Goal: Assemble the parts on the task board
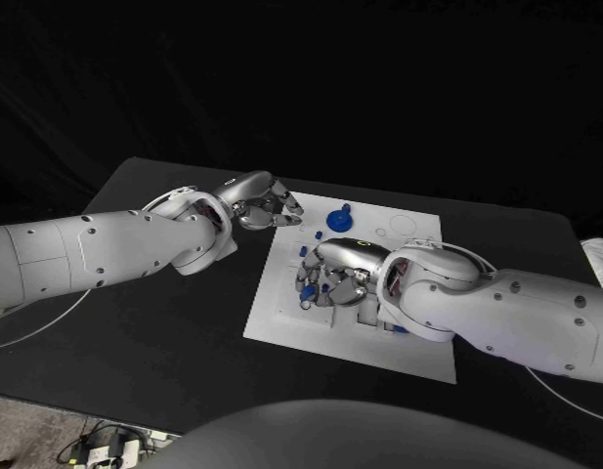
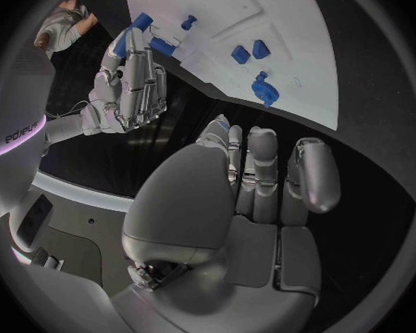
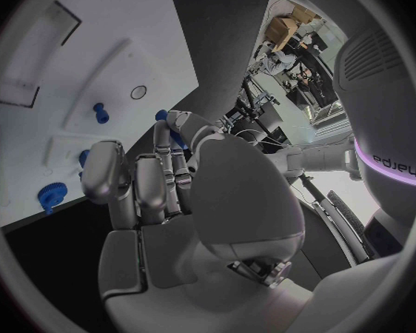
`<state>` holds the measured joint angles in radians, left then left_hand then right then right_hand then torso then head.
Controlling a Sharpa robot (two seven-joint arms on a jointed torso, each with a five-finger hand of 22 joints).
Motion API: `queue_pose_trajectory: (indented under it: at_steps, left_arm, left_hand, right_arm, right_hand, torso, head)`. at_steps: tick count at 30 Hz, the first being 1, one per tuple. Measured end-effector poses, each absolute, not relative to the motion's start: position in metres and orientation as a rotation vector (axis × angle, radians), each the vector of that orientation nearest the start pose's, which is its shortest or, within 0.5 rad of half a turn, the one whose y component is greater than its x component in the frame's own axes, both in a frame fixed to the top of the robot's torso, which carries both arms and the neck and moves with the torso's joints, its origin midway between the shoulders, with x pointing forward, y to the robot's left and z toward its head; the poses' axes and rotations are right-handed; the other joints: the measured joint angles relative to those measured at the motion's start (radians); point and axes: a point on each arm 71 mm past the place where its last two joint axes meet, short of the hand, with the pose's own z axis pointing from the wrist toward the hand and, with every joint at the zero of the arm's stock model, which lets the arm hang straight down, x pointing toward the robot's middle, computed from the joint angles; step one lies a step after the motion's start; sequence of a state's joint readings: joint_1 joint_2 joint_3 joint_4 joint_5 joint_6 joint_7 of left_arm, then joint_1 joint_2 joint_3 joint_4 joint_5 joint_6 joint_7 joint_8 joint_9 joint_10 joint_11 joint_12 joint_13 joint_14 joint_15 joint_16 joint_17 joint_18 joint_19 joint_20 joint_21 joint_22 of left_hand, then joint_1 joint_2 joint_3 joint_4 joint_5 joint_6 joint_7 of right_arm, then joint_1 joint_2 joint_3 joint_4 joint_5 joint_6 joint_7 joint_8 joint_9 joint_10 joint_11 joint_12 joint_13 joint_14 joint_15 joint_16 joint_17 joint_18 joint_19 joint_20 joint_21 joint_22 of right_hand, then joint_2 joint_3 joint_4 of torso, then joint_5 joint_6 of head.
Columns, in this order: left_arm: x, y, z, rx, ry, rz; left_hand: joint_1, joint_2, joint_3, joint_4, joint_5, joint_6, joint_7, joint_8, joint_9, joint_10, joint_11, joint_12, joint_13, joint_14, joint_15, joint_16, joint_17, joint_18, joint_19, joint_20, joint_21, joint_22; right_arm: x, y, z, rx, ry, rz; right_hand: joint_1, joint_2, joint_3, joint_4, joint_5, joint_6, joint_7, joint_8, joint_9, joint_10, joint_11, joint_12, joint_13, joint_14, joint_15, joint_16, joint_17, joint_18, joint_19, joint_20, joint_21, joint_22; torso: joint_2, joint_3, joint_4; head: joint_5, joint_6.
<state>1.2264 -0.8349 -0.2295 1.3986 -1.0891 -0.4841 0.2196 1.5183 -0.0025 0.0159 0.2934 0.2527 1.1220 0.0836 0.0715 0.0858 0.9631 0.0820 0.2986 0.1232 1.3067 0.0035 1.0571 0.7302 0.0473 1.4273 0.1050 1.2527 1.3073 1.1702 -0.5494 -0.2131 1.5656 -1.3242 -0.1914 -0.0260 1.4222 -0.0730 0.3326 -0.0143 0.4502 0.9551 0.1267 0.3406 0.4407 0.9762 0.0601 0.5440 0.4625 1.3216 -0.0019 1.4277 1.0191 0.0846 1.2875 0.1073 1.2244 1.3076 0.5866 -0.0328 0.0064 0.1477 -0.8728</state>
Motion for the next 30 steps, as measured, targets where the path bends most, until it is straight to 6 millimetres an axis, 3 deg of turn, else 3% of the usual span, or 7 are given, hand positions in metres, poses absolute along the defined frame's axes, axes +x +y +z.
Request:
queue_pose_trajectory:
  at_steps: [2,8,9,10,19,24,30]
  left_arm:
    - [0.483,0.234,-0.229,-0.03,1.631,-0.855]
    - [0.483,0.235,-0.23,-0.033,1.634,-0.847]
    - [0.483,0.235,-0.23,-0.034,1.634,-0.846]
    - [0.483,0.235,-0.23,-0.034,1.635,-0.844]
    - [0.484,0.234,-0.23,-0.038,1.639,-0.84]
    - [0.484,0.233,-0.23,-0.039,1.64,-0.841]
    - [0.484,0.233,-0.23,-0.04,1.642,-0.839]
  left_hand:
    - [0.004,0.004,0.003,-0.003,0.0,0.0,0.0,0.0,0.0,0.0,0.0,0.0,0.0,0.0,0.0,0.0,-0.001,0.015,-0.004,0.004,0.0,0.0]
    - [0.008,0.0,0.003,-0.002,0.005,0.0,0.0,0.0,0.0,0.0,0.0,0.0,-0.002,-0.004,0.003,-0.004,-0.003,0.015,-0.004,0.004,-0.004,0.0]
    - [0.008,0.0,0.005,0.0,0.005,0.0,0.0,0.0,0.0,0.0,0.0,0.0,-0.002,-0.004,0.003,-0.004,-0.003,0.015,-0.004,0.004,-0.004,0.0]
    - [0.008,0.0,0.005,0.0,0.005,0.0,0.0,0.0,0.0,0.0,0.0,0.0,-0.002,-0.003,0.003,-0.004,-0.003,0.015,-0.004,0.004,-0.004,0.0]
    - [0.008,0.0,0.005,0.0,0.011,0.0,0.0,0.0,0.0,0.0,0.0,0.0,-0.003,-0.003,0.003,-0.004,-0.005,0.015,-0.004,0.004,-0.004,0.0]
    - [0.008,0.0,0.005,0.0,0.012,0.0,0.0,0.0,0.0,0.0,0.0,0.0,-0.003,-0.003,0.003,-0.004,-0.005,0.015,-0.004,0.004,-0.008,0.0]
    - [0.008,0.0,0.005,0.0,0.012,0.0,0.0,0.0,0.0,0.0,0.0,0.0,-0.003,-0.003,0.003,-0.004,-0.005,0.015,-0.004,0.004,-0.008,0.0]
  right_arm:
    - [0.405,-0.036,-0.256,-0.424,1.95,1.07]
    - [0.401,-0.028,-0.269,-0.466,1.973,1.044]
    - [0.4,-0.027,-0.271,-0.476,1.973,1.039]
    - [0.399,-0.026,-0.273,-0.49,1.971,1.031]
    - [0.397,-0.025,-0.277,-0.557,1.945,0.979]
    - [0.398,-0.026,-0.277,-0.574,1.93,0.958]
    - [0.398,-0.028,-0.277,-0.582,1.903,0.94]
  right_hand:
    - [0.0,0.0,0.003,0.003,-0.001,-0.004,0.0,-0.006,0.0,0.0,0.0,-0.004,-0.003,0.0,0.0,0.0,0.0,0.0,-0.003,0.003,0.0,0.0]
    - [0.0,0.0,0.008,0.0,0.005,-0.011,0.001,-0.018,0.017,-0.003,0.004,-0.014,-0.007,-0.004,0.004,-0.002,-0.007,0.0,-0.003,0.003,-0.004,0.0]
    - [0.0,0.0,0.009,0.001,0.005,-0.013,0.002,-0.021,0.068,-0.003,0.004,-0.014,-0.008,-0.004,0.004,-0.004,-0.008,0.0,-0.003,0.003,-0.004,0.0]
    - [0.0,0.0,0.009,0.001,0.005,-0.014,0.0,-0.022,0.073,-0.002,0.005,-0.014,-0.008,-0.004,0.004,-0.004,-0.008,0.0,-0.003,0.003,-0.004,0.0]
    - [0.0,0.0,0.011,-0.002,0.009,-0.015,0.0,-0.026,0.074,-0.002,0.005,-0.018,-0.009,-0.004,0.004,-0.004,-0.008,0.0,-0.003,0.004,-0.008,0.0]
    - [0.0,0.0,0.011,-0.002,0.013,-0.018,0.0,-0.03,0.103,-0.002,0.005,-0.018,-0.009,-0.003,0.004,-0.004,-0.005,0.0,-0.003,0.004,-0.008,0.0]
    - [0.0,0.0,0.013,-0.004,0.013,-0.018,0.0,-0.032,0.111,-0.001,0.006,-0.018,-0.01,-0.003,0.004,-0.004,0.002,0.0,-0.003,0.004,-0.008,0.0]
  torso:
    - [0.0,-0.0002,-0.0004]
    - [0.0,-0.0001,-0.0016]
    - [0.0,-0.0001,-0.0017]
    - [0.0,-0.0001,-0.0016]
    - [0.001,-0.0002,-0.002]
    - [0.0,-0.0004,-0.002]
    - [0.0,-0.0003,-0.0019]
  head:
    - [0.001,0.0]
    - [0.003,0.0]
    - [0.004,0.0]
    - [0.004,0.0]
    - [0.002,0.0]
    - [0.001,0.0]
    - [0.001,0.0]
